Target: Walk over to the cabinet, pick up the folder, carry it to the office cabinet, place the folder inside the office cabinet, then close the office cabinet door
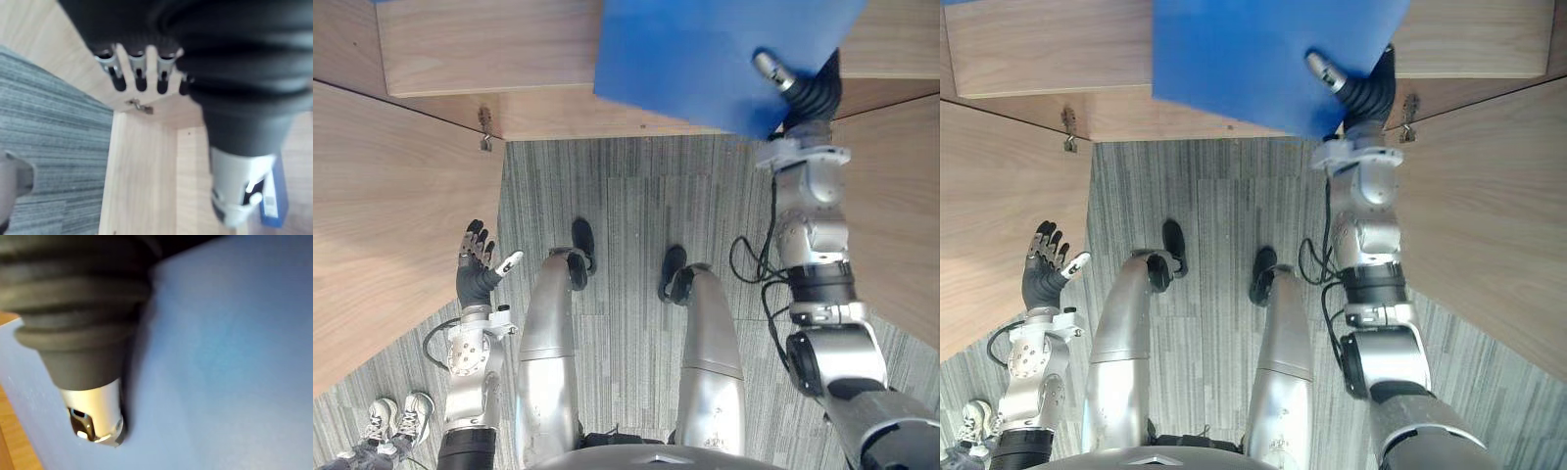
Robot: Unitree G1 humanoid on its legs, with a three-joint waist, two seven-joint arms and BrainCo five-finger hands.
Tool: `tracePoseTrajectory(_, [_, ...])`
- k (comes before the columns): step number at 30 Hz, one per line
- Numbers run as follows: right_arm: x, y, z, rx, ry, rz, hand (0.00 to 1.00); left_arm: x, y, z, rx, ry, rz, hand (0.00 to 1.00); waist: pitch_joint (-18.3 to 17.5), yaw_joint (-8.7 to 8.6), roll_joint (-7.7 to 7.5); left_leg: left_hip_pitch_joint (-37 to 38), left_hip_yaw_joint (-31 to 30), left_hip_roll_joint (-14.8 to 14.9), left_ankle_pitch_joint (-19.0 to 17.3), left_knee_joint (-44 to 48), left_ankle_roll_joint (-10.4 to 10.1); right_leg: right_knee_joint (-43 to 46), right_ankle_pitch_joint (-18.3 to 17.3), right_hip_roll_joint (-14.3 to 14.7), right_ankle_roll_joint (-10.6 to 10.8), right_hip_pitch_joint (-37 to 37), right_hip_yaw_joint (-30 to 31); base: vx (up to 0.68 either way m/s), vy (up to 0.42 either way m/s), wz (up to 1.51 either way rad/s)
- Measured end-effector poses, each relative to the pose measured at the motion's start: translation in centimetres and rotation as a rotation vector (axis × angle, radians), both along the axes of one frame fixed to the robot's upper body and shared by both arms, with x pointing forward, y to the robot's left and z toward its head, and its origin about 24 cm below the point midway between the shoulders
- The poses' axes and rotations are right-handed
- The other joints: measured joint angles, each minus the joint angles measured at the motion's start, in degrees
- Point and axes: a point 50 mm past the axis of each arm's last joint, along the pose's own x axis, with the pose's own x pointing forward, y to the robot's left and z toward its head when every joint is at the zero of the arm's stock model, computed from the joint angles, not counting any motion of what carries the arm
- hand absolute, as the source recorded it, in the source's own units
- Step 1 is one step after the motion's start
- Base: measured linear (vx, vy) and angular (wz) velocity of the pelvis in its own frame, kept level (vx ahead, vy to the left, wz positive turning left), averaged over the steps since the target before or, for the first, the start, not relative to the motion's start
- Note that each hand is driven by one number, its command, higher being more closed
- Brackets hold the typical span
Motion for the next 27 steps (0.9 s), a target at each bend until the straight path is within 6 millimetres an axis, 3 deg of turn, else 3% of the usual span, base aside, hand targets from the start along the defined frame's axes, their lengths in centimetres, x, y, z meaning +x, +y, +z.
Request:
tracePoseTrajectory(5, [0.6,-1.5,4.0,0.157,-0.058,0.014,1.0,-0.1,-0.5,0.2,-0.015,-0.017,-0.018,0.0,0.0,0.56,-0.01,-2.7,-0.5,0.0,0.5,0.2,-0.5,0.8,-0.1,-0.1,-0.3,-2.5,-0.5,-0.01,-0.035,0.04])
tracePoseTrajectory(10, [1.2,-2.5,5.2,0.224,-0.04,0.005,1.0,-0.4,-0.8,0.3,-0.014,-0.02,-0.029,0.0,0.0,0.65,0.0,-3.1,-0.9,-0.1,0.9,-0.1,-0.9,0.8,-0.2,-0.1,-0.3,-2.8,-0.9,-0.01,-0.018,0.02])
tracePoseTrajectory(16, [1.2,-3.6,8.1,0.349,-0.074,0.045,1.0,-0.3,-1.4,0.1,-0.022,-0.013,-0.037,0.0,-0.1,0.88,0.03,-5.1,-2.0,-0.2,2.1,-0.7,-1.4,0.9,0.1,-0.1,-0.7,-4.5,-2.1,-0.02,-0.016,0.05])
tracePoseTrajectory(23, [1.3,-3.3,10.1,0.491,-0.098,0.118,1.0,-0.2,-2.2,0.0,-0.033,-0.006,-0.045,0.0,-0.2,1.46,0.03,-6.1,-2.6,-0.3,3.5,-1.8,-1.8,1.0,0.5,-0.1,-1.5,-5.8,-2.7,-0.01,-0.004,0.02])
tracePoseTrajectory(27, [2.1,0.3,10.7,0.613,-0.079,0.249,1.0,1.3,-3.9,0.9,-0.045,-0.019,-0.09,0.0,-0.2,0.79,0.08,-6.6,-3.4,-0.1,4.5,-2.2,-2.1,0.8,0.9,0.1,-2.1,-6.0,-3.6,-0.01,0.0,0.02])
